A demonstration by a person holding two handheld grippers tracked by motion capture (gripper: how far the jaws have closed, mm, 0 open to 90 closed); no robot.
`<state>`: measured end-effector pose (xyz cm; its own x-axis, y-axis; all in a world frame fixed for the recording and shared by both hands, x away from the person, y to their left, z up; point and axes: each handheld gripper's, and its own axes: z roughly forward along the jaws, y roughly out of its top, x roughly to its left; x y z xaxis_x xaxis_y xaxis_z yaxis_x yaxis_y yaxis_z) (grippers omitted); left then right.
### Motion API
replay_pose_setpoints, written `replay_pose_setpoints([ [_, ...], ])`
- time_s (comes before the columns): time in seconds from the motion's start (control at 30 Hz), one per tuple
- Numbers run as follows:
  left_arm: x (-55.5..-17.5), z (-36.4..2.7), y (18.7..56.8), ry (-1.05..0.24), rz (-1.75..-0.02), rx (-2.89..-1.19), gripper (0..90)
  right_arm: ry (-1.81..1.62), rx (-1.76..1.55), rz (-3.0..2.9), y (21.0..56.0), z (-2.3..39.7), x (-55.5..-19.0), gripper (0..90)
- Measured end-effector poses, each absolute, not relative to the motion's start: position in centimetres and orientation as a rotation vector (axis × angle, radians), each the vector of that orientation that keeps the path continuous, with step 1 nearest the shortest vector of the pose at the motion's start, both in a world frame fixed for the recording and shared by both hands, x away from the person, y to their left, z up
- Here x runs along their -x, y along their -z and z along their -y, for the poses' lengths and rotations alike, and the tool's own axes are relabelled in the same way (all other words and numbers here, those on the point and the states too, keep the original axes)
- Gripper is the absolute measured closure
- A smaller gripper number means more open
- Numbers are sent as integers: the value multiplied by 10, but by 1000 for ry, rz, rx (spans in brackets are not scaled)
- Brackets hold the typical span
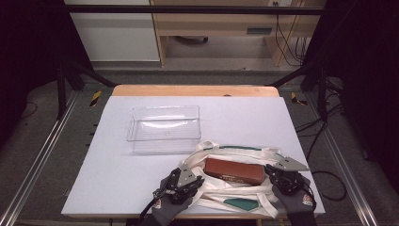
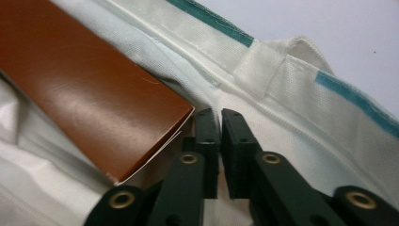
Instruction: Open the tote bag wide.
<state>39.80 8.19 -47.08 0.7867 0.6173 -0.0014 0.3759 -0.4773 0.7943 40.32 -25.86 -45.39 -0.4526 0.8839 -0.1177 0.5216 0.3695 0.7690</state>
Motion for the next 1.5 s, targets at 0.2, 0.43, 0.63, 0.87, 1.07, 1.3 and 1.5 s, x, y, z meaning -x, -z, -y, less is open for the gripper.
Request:
replay_pose_setpoints([
  [0.2, -397, -82, 474, -347, -739, -2130, 832, -912, -1312, -2108, 459, 264, -420, 886],
  [0.43, -396, -82, 474, -358, -733, -2135, 832, -913, -1342, -2133, 471, 266, -424, 884],
  [0.63, -400, -82, 460, -357, -728, -2126, 816, -958, -1326, -2093, 469, 268, -418, 840],
  [0.87, -419, -79, 433, -410, -737, -2071, 802, -1160, -1285, -1952, 437, 282, -386, 798],
  [1.07, -449, -72, 432, -456, -804, -2140, 790, -1197, -1190, -2161, 440, 252, -365, 892],
  [1.3, -460, -67, 442, -489, -841, -2178, 870, -1100, -1213, -2306, 463, 241, -366, 900],
  [1.5, -467, -63, 453, -521, -892, -2196, 879, -1105, -1243, -2335, 473, 244, -364, 900],
])
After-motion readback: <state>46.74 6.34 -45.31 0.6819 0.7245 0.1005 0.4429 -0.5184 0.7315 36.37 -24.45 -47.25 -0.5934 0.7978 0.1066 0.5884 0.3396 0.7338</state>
